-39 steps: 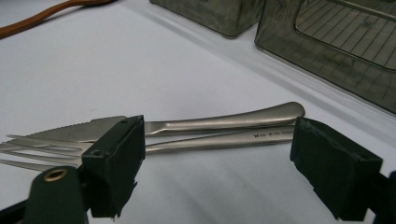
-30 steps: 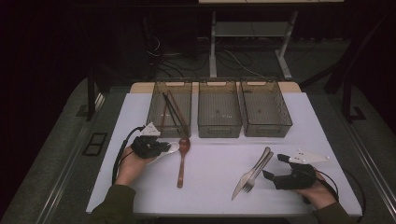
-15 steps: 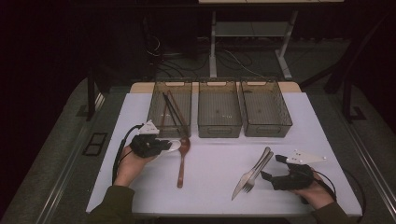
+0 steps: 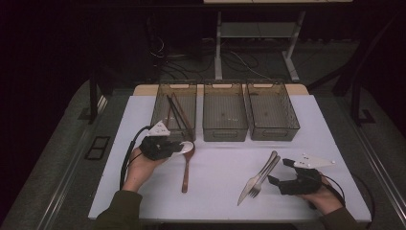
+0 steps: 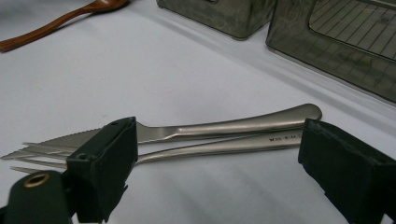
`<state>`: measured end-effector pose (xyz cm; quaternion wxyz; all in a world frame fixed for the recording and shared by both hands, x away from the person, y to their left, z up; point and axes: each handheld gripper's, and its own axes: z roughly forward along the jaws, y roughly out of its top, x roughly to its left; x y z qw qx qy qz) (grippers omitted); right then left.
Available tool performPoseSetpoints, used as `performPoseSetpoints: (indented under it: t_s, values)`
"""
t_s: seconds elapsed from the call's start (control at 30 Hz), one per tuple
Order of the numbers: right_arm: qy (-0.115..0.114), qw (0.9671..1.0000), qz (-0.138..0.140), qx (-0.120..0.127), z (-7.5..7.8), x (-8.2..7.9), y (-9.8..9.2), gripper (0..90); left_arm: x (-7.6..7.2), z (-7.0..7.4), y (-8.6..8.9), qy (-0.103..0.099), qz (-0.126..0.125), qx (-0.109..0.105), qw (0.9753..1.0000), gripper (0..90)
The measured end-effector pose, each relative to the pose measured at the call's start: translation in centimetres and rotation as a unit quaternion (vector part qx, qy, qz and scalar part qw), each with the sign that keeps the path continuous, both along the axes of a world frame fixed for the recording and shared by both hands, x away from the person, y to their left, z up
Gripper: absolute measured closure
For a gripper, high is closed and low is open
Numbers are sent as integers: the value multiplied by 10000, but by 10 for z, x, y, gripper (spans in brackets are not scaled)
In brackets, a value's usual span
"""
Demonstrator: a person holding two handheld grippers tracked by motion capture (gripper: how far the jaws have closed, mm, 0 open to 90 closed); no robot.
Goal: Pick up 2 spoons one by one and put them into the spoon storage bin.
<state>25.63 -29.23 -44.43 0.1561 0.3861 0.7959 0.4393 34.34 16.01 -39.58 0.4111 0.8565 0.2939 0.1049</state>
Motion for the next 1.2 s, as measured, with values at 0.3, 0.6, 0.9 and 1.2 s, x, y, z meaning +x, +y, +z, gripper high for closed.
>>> performPoseSetpoints:
  t_s: [0.3, 0.6, 0.9, 1.2]
  values:
    - [18, 10000, -43, 3, 0, 1, -1, 120, 3, 10, -16, -135, -142, -25, 9998, 832]
    - [12, 10000, -50, 34, 0, 0, -1, 120, 12, 21, -33, -239, -178, -101, 9995, 832]
    - [47, 10000, -49, 57, 1, -1, -1, 120, 29, 33, -54, -355, -230, -105, 9991, 832]
    - [-17, 10000, -36, 71, 1, -1, -1, 120, 47, 35, -73, -335, -235, -187, 9990, 832]
